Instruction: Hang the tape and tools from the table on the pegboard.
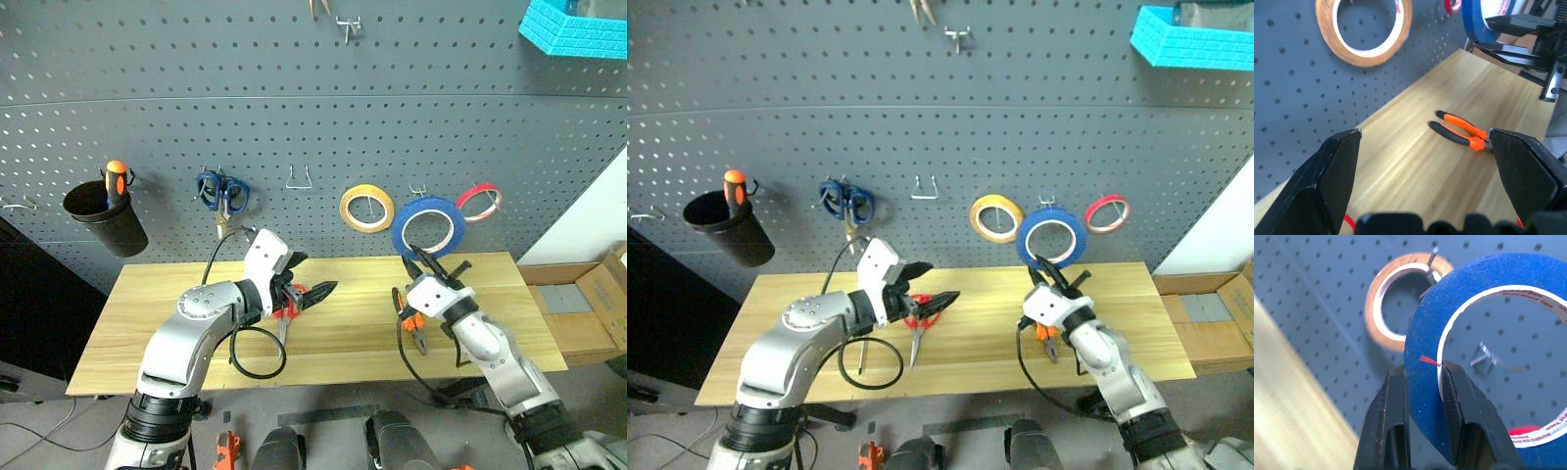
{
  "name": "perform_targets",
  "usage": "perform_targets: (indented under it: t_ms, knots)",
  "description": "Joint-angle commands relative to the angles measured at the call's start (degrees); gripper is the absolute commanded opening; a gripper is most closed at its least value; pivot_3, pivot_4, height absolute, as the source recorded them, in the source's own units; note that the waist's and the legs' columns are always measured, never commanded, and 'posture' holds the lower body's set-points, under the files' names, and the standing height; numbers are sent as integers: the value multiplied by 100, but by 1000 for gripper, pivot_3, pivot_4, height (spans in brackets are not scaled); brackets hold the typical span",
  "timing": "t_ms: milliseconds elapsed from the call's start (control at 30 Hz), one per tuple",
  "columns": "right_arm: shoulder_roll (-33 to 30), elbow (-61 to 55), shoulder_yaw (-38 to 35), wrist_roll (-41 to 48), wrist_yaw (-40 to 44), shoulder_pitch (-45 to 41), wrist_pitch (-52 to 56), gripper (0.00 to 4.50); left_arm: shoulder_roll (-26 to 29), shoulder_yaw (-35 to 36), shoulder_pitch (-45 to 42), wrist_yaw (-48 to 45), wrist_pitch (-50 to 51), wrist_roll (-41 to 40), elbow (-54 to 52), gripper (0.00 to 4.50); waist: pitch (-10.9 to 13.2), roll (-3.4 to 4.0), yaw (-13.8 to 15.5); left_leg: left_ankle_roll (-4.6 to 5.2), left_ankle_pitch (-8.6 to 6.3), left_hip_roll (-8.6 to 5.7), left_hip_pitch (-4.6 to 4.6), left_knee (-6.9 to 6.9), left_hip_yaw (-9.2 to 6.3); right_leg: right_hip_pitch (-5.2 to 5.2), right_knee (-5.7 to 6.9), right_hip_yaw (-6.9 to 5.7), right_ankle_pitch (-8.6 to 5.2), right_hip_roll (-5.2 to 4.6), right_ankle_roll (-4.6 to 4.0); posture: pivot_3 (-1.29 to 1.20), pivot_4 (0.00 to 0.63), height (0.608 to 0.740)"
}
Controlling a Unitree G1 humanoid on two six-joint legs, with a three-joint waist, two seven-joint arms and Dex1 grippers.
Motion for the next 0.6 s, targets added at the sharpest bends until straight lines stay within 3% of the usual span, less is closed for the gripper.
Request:
perform_targets:
  t_ms: [33,233,600]
  knots:
    - [68,460,-122,363,245,-375,-152,353,-12,-102,-153,-5,-56,-213,-183,4500,-15,1,16,-3,2,1,0,0,0,0,-1,1,0,0,0,-33,89,740]
    - [235,1207,-453,1265,903,-923,189,353,32,-257,-298,14,-174,-215,-44,4500,-53,3,64,-3,1,2,-3,-2,2,-2,-5,3,0,-1,-1,-35,81,740]
    - [371,604,-607,1733,1374,-413,602,3880,43,-338,-293,3,-248,-271,-12,4500,-169,3,83,2,-1,1,-2,-2,0,-2,-3,2,0,0,-1,-47,74,740]
